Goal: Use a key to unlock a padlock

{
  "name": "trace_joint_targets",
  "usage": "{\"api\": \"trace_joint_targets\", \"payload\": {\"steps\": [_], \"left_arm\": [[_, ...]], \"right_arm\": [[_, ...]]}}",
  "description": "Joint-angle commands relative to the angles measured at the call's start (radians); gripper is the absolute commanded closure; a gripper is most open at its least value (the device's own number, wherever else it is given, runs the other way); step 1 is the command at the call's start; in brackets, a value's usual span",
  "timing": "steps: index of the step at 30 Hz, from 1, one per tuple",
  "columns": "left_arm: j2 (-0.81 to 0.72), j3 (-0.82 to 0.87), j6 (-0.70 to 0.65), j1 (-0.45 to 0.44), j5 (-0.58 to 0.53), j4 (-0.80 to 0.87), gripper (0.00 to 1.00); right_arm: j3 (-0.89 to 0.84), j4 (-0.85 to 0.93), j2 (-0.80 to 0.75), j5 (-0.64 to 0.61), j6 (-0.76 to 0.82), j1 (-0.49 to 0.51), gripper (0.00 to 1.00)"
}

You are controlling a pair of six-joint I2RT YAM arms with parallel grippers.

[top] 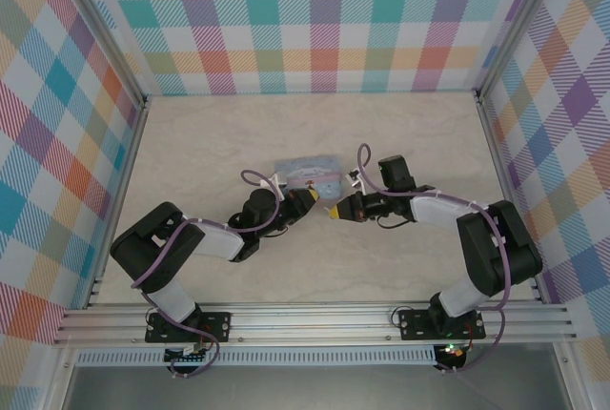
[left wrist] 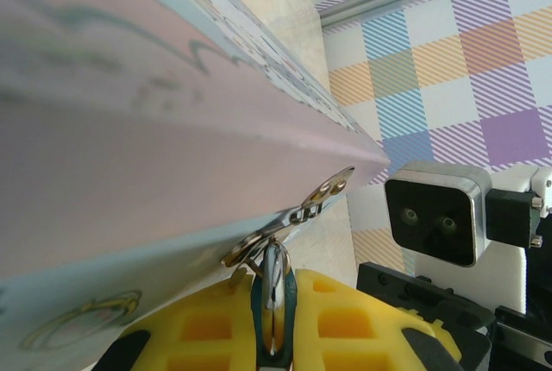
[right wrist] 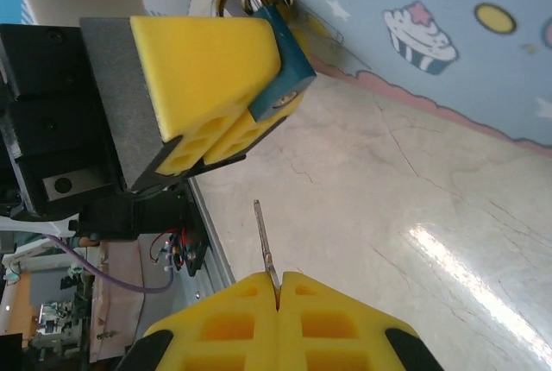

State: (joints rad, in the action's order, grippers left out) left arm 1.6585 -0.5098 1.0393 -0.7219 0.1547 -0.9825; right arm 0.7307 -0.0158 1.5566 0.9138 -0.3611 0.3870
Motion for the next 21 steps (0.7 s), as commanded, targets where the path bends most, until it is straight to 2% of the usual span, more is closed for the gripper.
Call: {"api": "trace_joint_targets", "payload": {"steps": [1,8,21], "left_arm": [[-0.012,-0.029,0.001,-0.008,0.031,-0.059,1.00],[-0.013,-0.027,0.002,-0.009,0.042,-0.074,1.00],[-0.005,-0.030,0.028,-0.007,0.034,-0.107,1.00]], "right_arm": [[0.054,-0.016,0.023,0.030,-0.007,0.000,0.97],[0.114,0.027,0.076,0.019,0.023,0.002,0.97],[0.101,0.014,0.116,0.008,0.022,0.021,0.98]]}}
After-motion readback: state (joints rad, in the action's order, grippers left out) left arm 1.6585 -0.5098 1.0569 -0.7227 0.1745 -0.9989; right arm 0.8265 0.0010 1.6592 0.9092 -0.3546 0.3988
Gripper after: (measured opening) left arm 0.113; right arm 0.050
